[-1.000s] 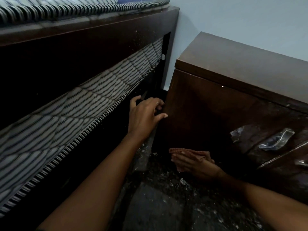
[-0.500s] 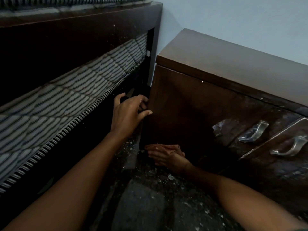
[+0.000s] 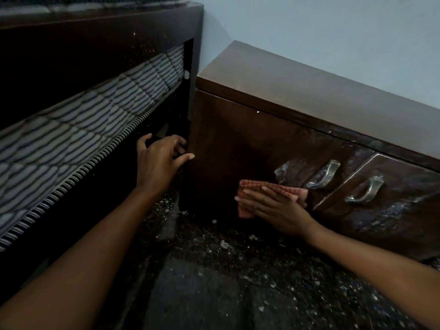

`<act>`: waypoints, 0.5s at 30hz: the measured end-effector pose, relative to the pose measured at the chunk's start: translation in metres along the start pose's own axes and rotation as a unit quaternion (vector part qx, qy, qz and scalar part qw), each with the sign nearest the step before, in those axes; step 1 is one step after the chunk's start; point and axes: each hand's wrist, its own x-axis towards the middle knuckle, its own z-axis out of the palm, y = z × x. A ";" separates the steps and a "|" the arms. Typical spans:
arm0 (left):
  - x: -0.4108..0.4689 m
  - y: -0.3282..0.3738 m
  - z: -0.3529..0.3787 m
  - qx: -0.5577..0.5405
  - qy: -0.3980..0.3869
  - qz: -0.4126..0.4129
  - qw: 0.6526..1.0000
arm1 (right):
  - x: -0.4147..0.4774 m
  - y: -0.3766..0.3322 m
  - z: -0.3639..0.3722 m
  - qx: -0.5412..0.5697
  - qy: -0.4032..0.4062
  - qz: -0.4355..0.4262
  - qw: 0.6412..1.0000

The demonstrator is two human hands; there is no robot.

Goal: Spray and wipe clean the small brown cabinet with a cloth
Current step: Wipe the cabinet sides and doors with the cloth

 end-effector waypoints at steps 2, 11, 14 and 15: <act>0.000 0.001 0.001 0.007 -0.001 0.001 1.000 | 0.023 0.003 -0.008 0.014 -0.010 -0.015 1.000; 0.001 -0.002 0.000 -0.004 0.003 -0.009 1.000 | 0.053 -0.030 0.017 -0.105 -0.072 -0.153 0.980; 0.002 -0.003 0.001 -0.010 0.005 -0.010 1.000 | 0.035 -0.030 0.023 -0.128 -0.114 -0.166 0.971; 0.001 -0.003 0.001 -0.011 0.006 -0.010 1.000 | 0.028 -0.028 0.025 -0.121 -0.119 -0.161 0.972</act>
